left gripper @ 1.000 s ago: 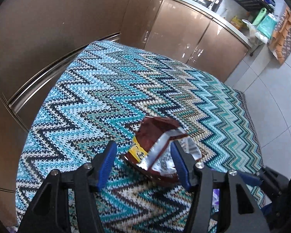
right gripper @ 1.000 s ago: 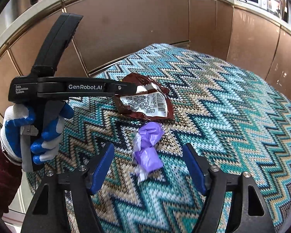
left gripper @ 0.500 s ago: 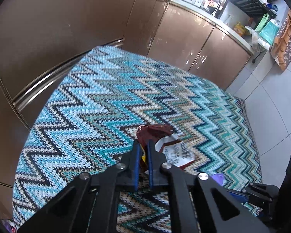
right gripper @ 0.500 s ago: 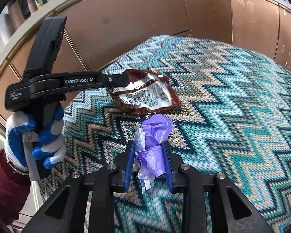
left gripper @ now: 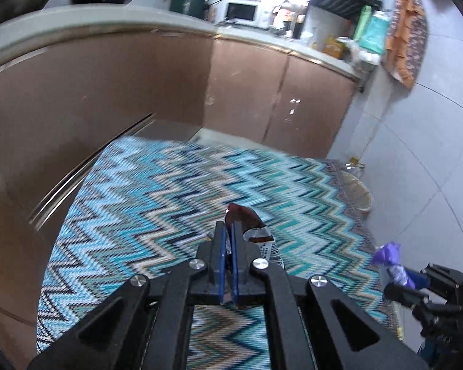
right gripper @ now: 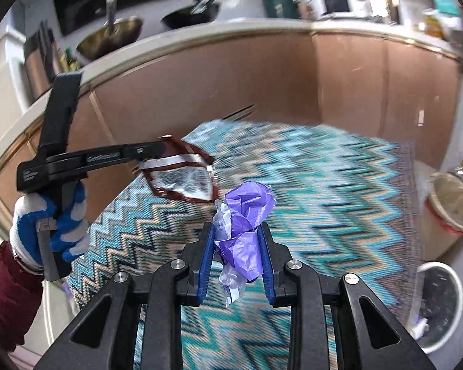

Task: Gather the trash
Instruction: 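Carry both items over the white bin and open both grippers to drop them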

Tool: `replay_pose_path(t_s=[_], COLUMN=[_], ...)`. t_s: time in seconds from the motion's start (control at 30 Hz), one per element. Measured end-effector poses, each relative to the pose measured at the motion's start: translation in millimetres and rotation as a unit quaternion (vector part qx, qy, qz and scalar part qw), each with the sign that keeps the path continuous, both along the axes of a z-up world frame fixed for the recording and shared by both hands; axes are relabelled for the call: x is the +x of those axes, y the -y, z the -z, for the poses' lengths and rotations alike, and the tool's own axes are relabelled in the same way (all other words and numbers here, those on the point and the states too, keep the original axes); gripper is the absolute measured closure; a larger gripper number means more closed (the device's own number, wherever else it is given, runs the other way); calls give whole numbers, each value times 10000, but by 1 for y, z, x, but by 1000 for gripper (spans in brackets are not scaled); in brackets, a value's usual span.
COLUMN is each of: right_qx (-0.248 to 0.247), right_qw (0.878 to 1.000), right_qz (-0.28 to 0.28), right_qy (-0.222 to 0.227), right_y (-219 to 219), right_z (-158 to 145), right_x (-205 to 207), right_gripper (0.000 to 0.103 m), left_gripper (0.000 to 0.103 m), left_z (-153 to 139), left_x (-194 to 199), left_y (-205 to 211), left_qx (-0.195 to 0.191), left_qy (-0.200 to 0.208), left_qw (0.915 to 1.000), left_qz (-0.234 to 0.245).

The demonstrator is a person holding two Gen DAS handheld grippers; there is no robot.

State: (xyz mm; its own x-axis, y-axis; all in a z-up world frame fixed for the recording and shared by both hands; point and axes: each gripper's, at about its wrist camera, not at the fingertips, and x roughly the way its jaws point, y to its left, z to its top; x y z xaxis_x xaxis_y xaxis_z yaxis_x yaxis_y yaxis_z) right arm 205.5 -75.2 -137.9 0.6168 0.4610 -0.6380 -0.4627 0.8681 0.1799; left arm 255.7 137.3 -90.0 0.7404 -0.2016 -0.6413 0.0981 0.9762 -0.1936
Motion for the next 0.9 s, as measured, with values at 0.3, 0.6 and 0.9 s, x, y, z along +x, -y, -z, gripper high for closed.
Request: replay_pose_path(t_s=[0.3,0.6,0.9], right_qx=[45,6,-179], right_qw=[9894,9636,9449], right_qz=[1389,2586,3183], right_qy=[419,674,744], right_y=[122,230,283], right_z=[-29,-48,-52], right_x=[-26,-44,-45], right_gripper=[75,75,75], left_gripper=[101,101,101], left_z=[-47,-64,-60], left_x=[3,22,30], left_y=[122,242,336], left_qx=[46,-39,161], left_qy=[419,512,630], left_qw=[9932,9789,9657], left_qz=[1087,1976,2512])
